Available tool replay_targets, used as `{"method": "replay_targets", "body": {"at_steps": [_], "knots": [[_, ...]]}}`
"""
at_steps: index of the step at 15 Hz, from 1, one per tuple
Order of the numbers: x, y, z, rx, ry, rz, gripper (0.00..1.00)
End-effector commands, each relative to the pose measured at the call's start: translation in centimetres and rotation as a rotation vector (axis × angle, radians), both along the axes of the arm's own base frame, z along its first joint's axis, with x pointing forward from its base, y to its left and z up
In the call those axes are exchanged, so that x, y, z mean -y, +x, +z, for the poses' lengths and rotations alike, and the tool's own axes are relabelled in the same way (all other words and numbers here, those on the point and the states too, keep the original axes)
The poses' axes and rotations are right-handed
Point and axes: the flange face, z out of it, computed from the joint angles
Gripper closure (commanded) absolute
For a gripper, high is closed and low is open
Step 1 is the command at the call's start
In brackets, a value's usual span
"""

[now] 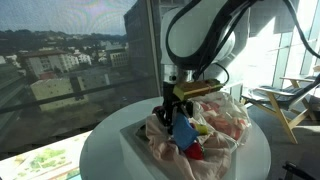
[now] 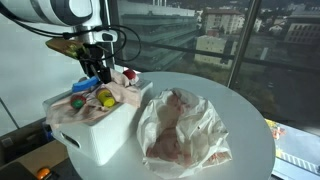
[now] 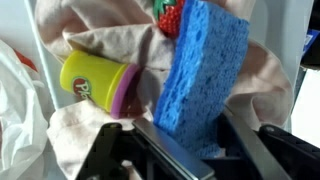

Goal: Put the items on the container in the plastic except the radish.

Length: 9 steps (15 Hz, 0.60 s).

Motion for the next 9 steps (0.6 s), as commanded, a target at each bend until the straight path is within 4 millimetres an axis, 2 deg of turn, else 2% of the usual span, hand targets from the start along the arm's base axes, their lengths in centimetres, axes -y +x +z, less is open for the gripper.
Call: {"method": "replay_targets", "body": {"at_steps": [1,5,7,9], "knots": [[-0.2,-1.0,3.0,0.006,-0.087,-0.028,0.77],[0.8,-1.7,6.9,0.014,-0.142,-0.080,0.83],[2.2,-2.1,9.2,0.036,-0.167,-0.137,0.81],[4.4,-2.9,11.3,0.055,-0.192,-0.217,0.80]]}}
